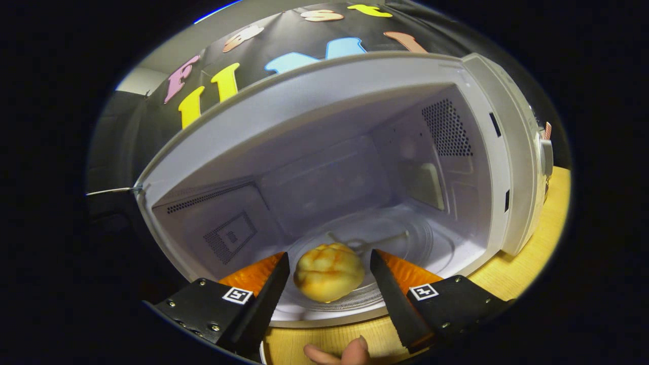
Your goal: Open the microwave, put the food inside, and close the microwave door.
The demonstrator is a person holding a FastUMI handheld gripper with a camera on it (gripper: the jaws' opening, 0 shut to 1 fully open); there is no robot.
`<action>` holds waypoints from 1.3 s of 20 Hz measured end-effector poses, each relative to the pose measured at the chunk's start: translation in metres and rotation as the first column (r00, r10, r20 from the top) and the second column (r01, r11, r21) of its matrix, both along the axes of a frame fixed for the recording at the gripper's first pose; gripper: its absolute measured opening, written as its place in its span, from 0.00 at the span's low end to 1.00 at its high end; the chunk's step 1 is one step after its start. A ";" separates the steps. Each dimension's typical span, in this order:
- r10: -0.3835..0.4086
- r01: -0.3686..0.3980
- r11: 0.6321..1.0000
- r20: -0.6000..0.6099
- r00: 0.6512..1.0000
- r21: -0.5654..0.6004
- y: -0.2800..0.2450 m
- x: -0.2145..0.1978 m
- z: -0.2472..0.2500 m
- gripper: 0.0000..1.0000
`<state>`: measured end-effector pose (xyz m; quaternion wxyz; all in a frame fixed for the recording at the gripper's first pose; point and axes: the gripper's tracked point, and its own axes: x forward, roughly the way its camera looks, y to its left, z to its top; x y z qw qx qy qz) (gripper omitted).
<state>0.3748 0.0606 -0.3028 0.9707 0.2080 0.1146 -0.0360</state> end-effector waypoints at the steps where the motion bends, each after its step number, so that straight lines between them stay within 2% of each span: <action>1: 0.008 -0.008 1.000 0.018 1.000 -0.029 -0.001 -0.008 0.010 0.97; 5: 0.083 -0.079 0.996 0.100 0.992 -0.045 0.008 -0.062 0.052 0.97; 9: 0.152 -0.129 0.982 0.181 0.972 -0.135 0.008 -0.117 0.106 0.96; 13: 0.249 -0.223 0.962 0.174 0.953 -0.158 0.022 -0.169 0.137 0.96; 17: 0.282 -0.247 0.954 0.227 0.932 -0.171 0.032 -0.218 0.187 0.95; 20: 0.374 -0.331 0.923 0.263 0.889 -0.194 0.063 -0.258 0.223 0.97; 22: 0.442 -0.390 0.894 0.298 0.846 -0.220 0.091 -0.286 0.242 0.97; 26: 0.520 -0.430 0.851 0.374 0.768 -0.300 0.137 -0.326 0.271 0.97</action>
